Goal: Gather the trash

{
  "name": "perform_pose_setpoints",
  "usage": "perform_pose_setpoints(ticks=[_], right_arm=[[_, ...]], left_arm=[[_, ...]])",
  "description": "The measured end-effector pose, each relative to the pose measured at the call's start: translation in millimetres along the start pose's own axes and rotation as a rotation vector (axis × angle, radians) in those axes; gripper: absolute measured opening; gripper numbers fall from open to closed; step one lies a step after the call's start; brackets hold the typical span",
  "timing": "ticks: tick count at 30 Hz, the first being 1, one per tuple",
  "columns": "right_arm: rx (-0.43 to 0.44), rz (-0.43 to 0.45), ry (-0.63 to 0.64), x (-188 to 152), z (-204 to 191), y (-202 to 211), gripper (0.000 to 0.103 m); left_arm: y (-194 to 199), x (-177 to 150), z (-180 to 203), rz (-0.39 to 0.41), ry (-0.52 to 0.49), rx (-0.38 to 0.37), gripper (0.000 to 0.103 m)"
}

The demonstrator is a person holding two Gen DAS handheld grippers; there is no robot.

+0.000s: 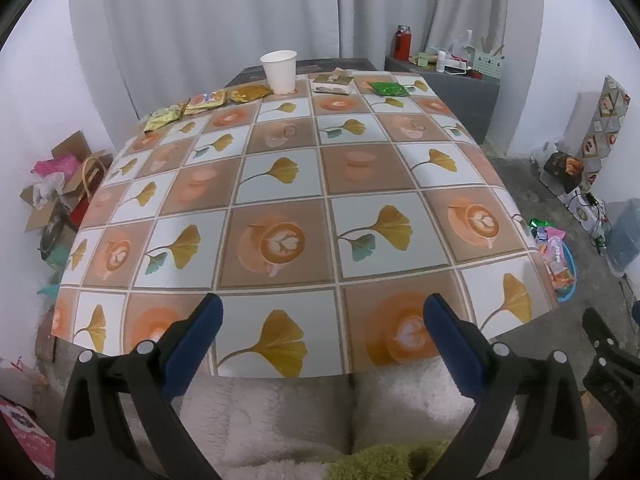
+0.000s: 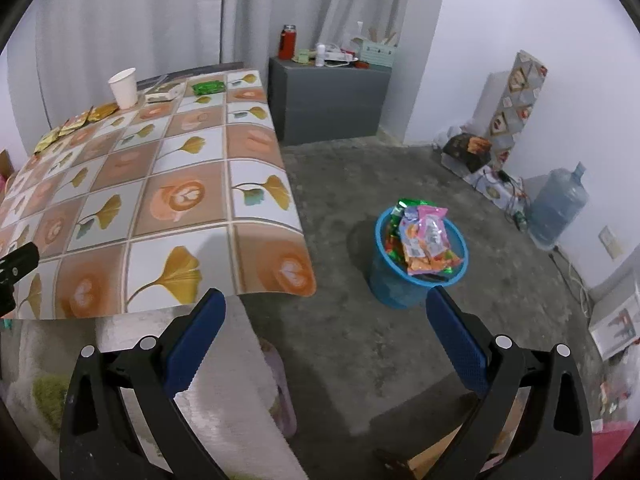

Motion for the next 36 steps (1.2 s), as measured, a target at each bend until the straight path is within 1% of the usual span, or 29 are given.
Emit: perform_pose_setpoints(ticks=[12,29,36], right_arm=[[-0.005,0.005,-0.006,0.3,11.7,2.7,0.096],[-0.002,0.017,0.002,2.0,10.1,5.1,0.096],[0.001,0.024,0.007,5.8,8.5,6.9,0.096]], left_arm=[[6.0,4.0,6.5,0.023,-0.008,-0.007,0.098],[5.4,2.3,9.5,0.011,-0.004,-0.021,0.098],[6.9,3.3,9.9,0.019,-0.004,-0.028,0.098]])
Point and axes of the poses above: each gripper's, at about its wrist camera, not at the fingertips, and y roughly against the way its jaws point, z to its right, x to its top, the point moved 8 cm from there along -y, roughly the way its jaws point, and after that the axes turned 5 degrees about -z, right-handed, at the moved point
